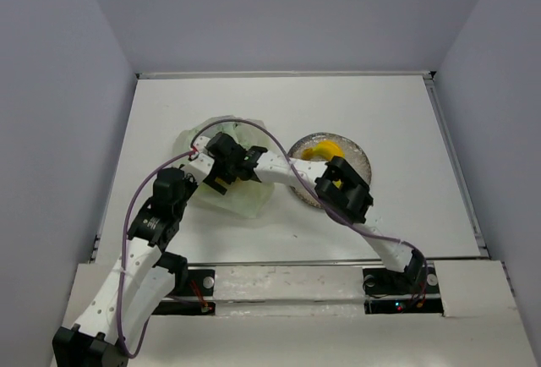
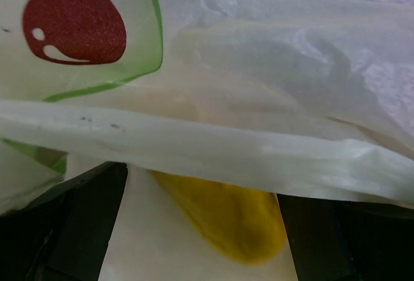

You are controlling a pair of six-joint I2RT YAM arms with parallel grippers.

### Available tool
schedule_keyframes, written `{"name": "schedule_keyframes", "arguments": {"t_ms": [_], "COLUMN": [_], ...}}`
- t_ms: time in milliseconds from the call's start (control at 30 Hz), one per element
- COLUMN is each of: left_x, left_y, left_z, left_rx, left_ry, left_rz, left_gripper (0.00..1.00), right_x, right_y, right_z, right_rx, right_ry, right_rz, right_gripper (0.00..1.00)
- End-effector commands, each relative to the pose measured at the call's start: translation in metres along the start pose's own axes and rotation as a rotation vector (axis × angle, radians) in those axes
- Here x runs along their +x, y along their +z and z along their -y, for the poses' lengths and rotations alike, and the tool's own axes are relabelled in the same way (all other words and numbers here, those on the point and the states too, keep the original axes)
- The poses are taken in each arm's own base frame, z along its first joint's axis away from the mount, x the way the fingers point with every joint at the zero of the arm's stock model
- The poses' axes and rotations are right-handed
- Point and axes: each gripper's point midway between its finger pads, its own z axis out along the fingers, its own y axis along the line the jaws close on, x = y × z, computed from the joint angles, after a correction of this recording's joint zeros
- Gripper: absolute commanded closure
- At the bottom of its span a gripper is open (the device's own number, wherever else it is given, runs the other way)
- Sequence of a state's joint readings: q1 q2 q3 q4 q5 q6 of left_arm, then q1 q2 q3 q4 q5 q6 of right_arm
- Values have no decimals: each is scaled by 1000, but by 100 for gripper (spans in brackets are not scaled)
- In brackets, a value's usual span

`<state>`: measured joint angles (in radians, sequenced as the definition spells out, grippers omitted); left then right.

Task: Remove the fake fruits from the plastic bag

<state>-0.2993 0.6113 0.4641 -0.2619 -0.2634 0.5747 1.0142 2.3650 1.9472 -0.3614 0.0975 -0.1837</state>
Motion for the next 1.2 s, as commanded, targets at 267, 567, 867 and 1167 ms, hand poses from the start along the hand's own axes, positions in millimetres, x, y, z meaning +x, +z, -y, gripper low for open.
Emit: {"name": "schedule_keyframes", "arguments": {"t_ms": [267, 567, 867, 1167], "left_x": [-6, -7, -16, -30], "left_y": [0, 5, 5, -1], "left_z": [-9, -19, -30, -35], "left_rx": [-44, -105, -150, -147], "left_ry": [-21, -52, -82, -108], "left_rz": [19, -12, 6, 57], "left_gripper": [97, 98, 99, 99], "right_x": [13, -69, -112, -110], "right_y": [-2, -122, -222, -284], "right_z": [-1, 5, 5, 163], "right_rx": [-131, -155, -206, 335], "right_ry": [18, 68, 122, 619], "right_rz": [-82, 133, 336, 519], "right_gripper": [59, 76, 76, 79]}}
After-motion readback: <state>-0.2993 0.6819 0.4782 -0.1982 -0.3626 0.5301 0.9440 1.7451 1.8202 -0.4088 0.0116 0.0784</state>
